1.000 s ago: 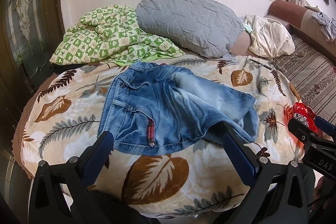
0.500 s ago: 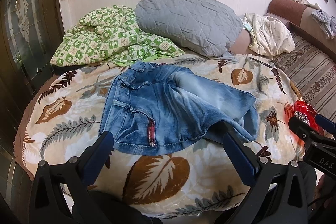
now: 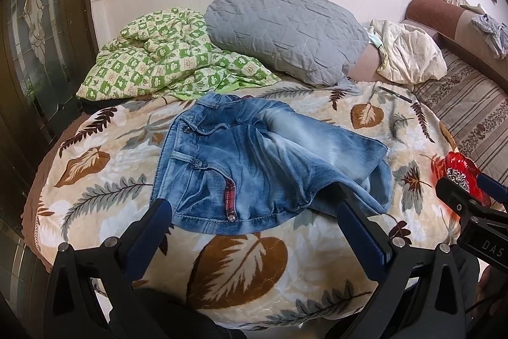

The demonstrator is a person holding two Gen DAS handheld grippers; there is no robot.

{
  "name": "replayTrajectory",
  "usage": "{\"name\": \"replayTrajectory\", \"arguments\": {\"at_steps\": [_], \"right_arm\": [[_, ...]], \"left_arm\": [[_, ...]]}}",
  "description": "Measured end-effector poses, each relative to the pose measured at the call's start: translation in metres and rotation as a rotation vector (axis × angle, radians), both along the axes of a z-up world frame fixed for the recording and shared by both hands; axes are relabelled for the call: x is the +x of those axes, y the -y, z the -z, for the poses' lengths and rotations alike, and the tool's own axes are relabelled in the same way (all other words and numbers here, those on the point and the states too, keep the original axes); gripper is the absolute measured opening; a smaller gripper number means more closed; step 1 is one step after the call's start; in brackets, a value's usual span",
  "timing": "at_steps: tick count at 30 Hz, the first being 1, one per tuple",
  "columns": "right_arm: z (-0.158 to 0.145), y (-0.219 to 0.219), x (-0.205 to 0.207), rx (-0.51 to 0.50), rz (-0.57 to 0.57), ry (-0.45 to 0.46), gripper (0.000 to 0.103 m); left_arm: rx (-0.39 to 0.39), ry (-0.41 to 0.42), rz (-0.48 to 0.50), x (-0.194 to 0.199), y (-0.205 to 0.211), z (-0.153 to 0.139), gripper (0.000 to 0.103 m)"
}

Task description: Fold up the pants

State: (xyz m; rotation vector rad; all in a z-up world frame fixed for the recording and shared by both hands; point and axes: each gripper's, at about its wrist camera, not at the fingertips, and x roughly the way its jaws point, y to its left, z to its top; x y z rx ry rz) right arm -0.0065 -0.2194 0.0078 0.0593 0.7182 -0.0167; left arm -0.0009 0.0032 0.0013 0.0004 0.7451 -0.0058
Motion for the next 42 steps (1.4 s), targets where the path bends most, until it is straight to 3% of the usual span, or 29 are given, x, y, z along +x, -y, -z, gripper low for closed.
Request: {"name": "replayTrajectory", "arguments": {"at_steps": [19,25,34,42], "right_arm": [[0.006,0.000,0.002,0.012,-0.013,-0.021,0.103],[0.010,0.019,0.012,0.117,-0.103,-0.055,0.103],[0.023,0.066,0.064,0.134,-0.137,-0.121,0.103],[0.060,0.064,0.128,0.304,-0.236,-0.268,0.097]], "left_arm": [[0.006,-0.012,0.003,0.002,0.001,0.006,0.103],[-0.061,0.007,0.086,0.010,0.001,0.013,0.103],[0.118,-0.004,0.315,0.042,0.041,0.031,0.103],[0.283,-0.019,0.404,0.074,0.068,0.063,0.103]]}}
